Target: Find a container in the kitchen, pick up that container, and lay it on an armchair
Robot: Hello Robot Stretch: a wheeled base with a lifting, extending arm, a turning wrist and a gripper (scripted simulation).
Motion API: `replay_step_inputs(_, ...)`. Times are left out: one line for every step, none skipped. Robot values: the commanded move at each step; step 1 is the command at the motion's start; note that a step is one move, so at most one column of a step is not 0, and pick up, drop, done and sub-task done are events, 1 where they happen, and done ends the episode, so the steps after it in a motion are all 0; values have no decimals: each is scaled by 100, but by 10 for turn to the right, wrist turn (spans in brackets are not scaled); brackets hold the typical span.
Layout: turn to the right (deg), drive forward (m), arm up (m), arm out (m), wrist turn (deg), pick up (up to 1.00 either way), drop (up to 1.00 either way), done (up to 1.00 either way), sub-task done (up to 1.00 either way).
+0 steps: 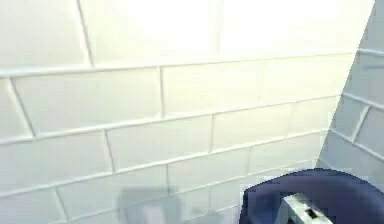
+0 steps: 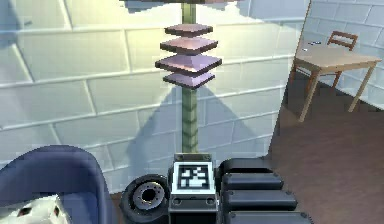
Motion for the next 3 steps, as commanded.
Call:
replay_step_inputs(450,0,0,0,0,0,0,0,0)
replay_step_inputs(270,0,0,0,0,0,0,0,0)
replay_step_inputs(0,15,0,0,0,0,0,0,0)
